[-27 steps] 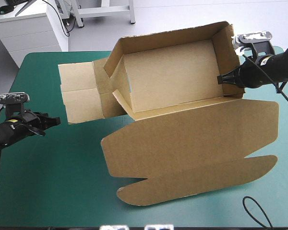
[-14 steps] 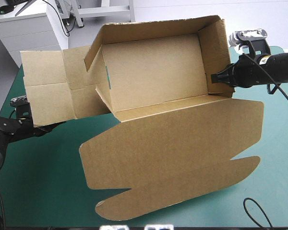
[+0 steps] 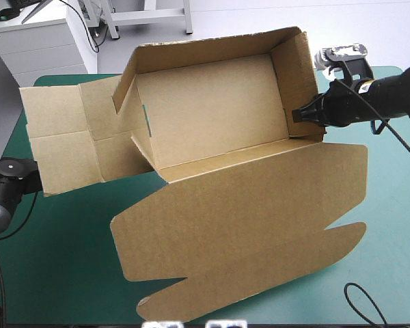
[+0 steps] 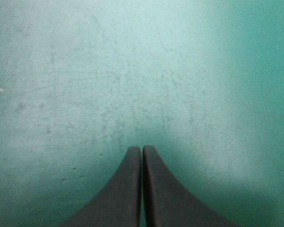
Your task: Fold the box
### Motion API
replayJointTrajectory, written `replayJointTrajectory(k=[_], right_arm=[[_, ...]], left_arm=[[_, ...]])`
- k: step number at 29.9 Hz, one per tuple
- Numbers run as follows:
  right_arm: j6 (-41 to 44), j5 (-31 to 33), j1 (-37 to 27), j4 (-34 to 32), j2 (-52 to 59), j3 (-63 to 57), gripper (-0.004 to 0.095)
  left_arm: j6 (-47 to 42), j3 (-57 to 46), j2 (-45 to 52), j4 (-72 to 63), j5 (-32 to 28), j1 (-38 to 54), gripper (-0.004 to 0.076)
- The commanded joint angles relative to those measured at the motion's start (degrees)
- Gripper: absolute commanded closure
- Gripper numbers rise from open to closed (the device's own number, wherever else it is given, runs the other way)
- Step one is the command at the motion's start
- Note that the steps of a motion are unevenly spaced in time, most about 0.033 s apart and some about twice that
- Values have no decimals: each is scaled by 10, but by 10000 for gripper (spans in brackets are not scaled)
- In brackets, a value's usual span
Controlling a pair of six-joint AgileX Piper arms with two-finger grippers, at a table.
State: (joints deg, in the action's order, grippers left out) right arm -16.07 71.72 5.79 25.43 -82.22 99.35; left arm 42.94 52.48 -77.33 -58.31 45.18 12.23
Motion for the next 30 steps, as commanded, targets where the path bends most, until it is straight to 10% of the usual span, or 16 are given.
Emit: replayJointTrajectory(k=[1,12,30], right_arm=[[0,-3,1,22,-4,18,925],[-8,-18,2,4,-39,14,920],[33,-122,83,-98,-39,-42,920]], left_arm=[[18,38,15,-82,45,-4,731],[41,68,18,-229,169,-4,731],[48,68,82,-197,119,-95,731]])
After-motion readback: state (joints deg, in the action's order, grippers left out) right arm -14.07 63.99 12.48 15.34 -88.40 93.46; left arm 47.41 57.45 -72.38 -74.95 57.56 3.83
